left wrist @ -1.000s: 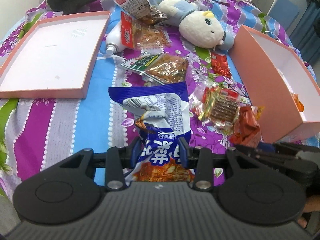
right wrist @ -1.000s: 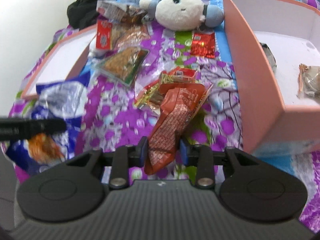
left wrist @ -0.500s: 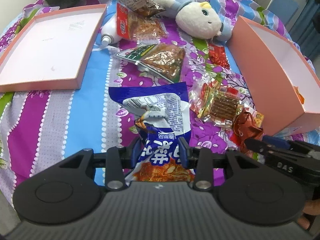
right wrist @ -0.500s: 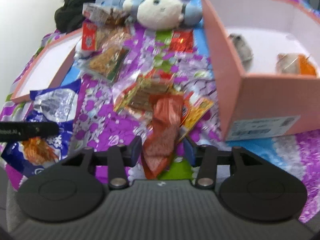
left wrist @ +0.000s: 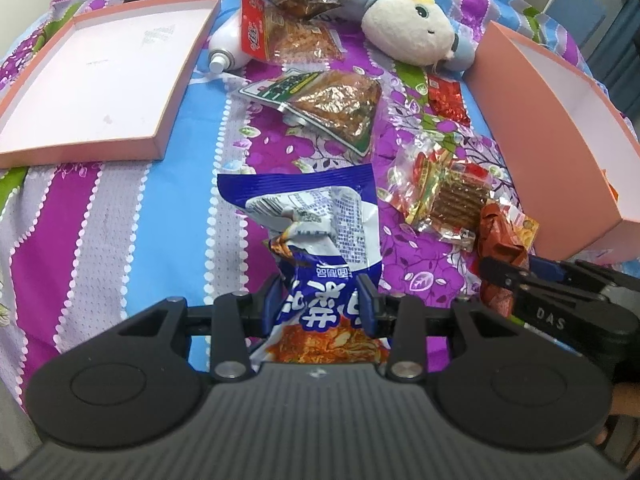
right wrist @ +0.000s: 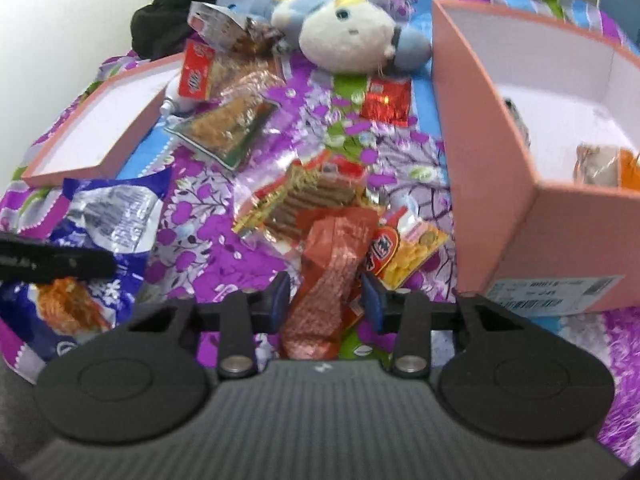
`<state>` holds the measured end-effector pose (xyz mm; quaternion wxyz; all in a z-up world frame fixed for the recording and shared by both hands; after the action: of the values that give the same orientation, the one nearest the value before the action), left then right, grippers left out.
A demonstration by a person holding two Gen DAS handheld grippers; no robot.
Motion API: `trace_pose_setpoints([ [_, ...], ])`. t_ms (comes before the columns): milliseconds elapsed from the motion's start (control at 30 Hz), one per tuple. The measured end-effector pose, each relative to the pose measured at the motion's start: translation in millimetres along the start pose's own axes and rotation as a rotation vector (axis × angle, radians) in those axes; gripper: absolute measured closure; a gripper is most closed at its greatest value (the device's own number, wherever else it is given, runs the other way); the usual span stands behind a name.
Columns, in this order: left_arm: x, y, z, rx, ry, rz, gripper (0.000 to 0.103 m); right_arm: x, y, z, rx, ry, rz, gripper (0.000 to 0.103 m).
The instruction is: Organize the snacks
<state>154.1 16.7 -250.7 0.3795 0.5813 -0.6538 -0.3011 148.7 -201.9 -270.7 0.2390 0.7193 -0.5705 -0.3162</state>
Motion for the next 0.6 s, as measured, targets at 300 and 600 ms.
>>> trace_pose_setpoints([
  [300,13,20,-7,0.043,-0.037,0.017,0.058,-10,24,-11,0.034,0.024,0.002,0.075],
  [600,32,75,-14,0.125,-0.079,0.046,0.058,-12,98,-30,0.154,-0.009,0.027,0.075],
])
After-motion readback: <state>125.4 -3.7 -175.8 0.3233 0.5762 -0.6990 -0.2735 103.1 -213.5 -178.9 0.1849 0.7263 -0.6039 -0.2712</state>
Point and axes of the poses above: each gripper's, at about its wrist camera, not at the fingertips, and y roughly against the way its jaws point, x to its right, z to its underside, the point moved 3 cm from there along -y, roughly the way its jaws point, and after that the axes turned 5 degrees about x, right-handed, at the moved point
